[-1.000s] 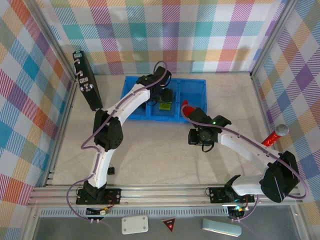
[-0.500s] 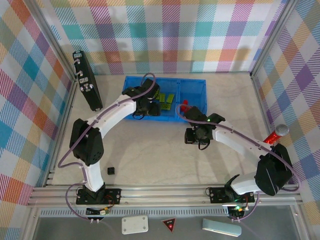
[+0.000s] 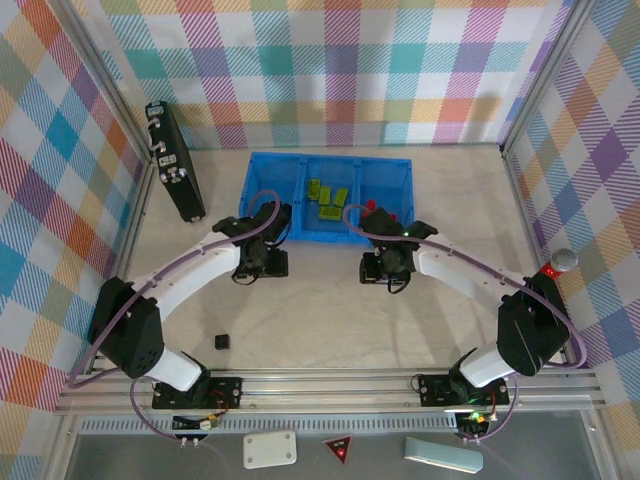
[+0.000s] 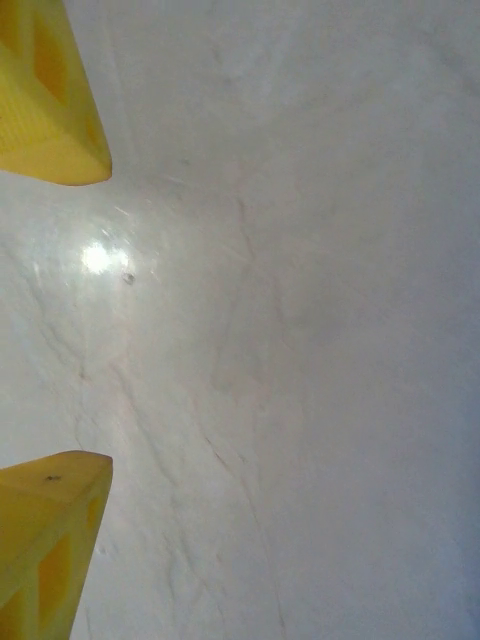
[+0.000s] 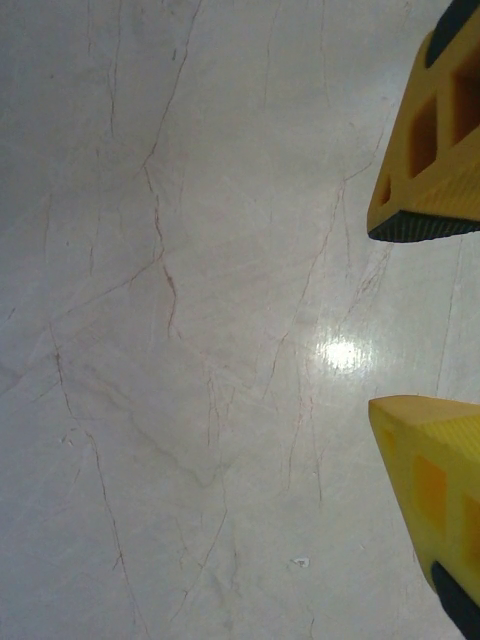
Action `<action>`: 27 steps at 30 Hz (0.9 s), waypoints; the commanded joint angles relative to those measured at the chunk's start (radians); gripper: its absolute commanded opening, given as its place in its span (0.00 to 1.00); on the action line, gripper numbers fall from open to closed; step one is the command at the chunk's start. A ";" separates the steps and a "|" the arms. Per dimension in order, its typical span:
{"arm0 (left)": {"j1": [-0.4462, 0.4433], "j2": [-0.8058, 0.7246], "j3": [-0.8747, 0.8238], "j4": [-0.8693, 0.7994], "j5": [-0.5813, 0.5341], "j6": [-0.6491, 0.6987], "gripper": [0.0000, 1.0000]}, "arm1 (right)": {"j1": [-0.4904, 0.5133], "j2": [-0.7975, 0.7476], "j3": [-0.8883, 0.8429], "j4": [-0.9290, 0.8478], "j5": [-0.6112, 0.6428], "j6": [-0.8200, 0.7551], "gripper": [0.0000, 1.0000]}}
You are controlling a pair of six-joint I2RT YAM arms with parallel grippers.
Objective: Sort the legos into containers by color
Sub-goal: Pick up the lego from the bottom-left of the table.
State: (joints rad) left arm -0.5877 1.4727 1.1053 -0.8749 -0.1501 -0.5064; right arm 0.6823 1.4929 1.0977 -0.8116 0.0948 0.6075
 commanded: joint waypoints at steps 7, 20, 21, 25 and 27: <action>-0.004 -0.123 -0.180 -0.093 -0.068 -0.167 0.71 | 0.007 0.050 0.054 0.024 -0.044 -0.031 0.46; 0.012 -0.244 -0.442 -0.073 -0.057 -0.384 0.83 | 0.007 0.081 0.057 0.040 -0.070 -0.046 0.46; 0.015 -0.256 -0.467 -0.067 -0.050 -0.396 0.84 | 0.008 0.081 0.057 0.041 -0.070 -0.045 0.46; 0.019 -0.306 -0.515 -0.066 -0.041 -0.436 0.86 | 0.007 0.081 0.054 0.043 -0.073 -0.043 0.46; 0.020 -0.328 -0.531 -0.054 -0.023 -0.450 0.86 | 0.007 0.081 0.053 0.043 -0.075 -0.042 0.46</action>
State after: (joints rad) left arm -0.5793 1.1801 0.5941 -0.9367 -0.1936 -0.8978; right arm 0.6823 1.5684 1.1282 -0.7742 0.0391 0.5823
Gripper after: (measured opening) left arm 0.864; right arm 0.458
